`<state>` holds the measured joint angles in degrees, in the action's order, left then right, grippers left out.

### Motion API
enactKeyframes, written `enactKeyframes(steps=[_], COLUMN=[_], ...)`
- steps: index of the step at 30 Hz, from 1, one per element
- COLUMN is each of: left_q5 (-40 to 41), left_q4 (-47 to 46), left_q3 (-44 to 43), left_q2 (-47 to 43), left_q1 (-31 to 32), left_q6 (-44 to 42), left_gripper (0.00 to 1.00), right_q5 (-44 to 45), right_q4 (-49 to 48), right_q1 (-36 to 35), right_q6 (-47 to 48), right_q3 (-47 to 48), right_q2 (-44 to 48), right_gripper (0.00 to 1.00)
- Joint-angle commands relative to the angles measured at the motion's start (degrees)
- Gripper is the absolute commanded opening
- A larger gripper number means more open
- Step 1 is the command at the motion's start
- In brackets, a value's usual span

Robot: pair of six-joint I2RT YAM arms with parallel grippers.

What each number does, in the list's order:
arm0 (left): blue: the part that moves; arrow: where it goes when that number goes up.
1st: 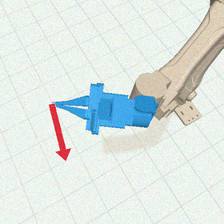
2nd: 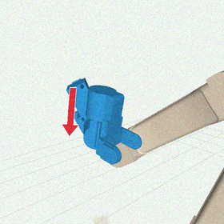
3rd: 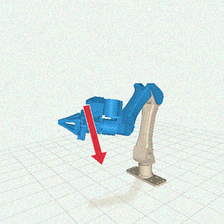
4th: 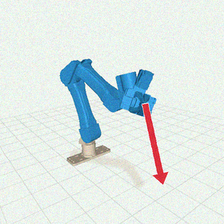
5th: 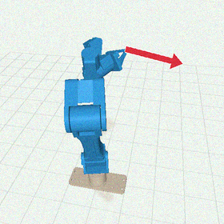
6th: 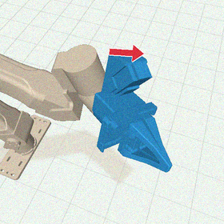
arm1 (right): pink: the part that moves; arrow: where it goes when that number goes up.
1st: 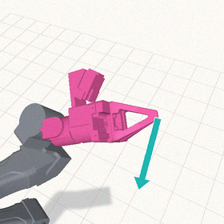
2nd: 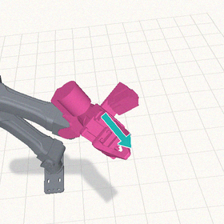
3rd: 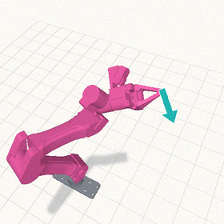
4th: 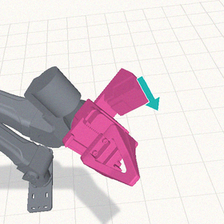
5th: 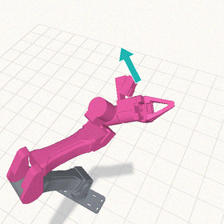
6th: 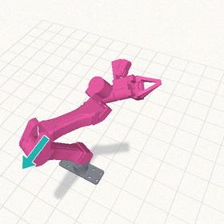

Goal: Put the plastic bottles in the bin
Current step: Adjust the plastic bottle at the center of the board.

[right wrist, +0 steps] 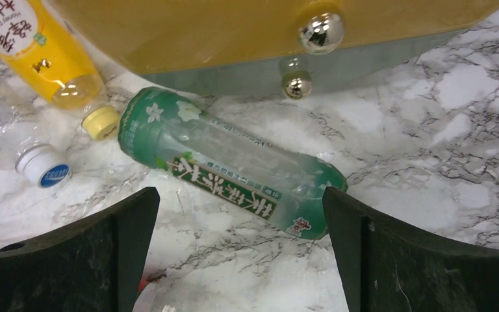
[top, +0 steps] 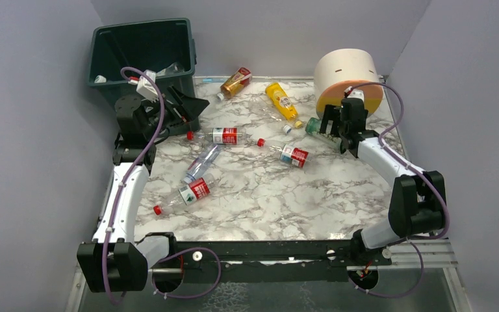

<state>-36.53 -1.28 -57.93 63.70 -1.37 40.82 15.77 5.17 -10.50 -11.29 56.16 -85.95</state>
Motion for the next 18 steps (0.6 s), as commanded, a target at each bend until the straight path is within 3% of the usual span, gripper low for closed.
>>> enactKeyframes(steps=[1, 18], left_q5=[-1.79, -1.85], left_q4=[-2.27, -2.21], left_q3=[1.62, 1.12], left_q2=[-2.00, -2.69], left_q1=[0.18, 0.22], left_q6=[-1.13, -0.92], left_gripper=[0.99, 0.99], right_q5=[-1.93, -9.58], right_q4=[-4.72, -12.47], right_q1=[1.78, 5.78], right_q6=[0.67, -1.28], right_q3=[-1.17, -8.06], right_q2=[-1.41, -3.38], right_gripper=[0.99, 0.99])
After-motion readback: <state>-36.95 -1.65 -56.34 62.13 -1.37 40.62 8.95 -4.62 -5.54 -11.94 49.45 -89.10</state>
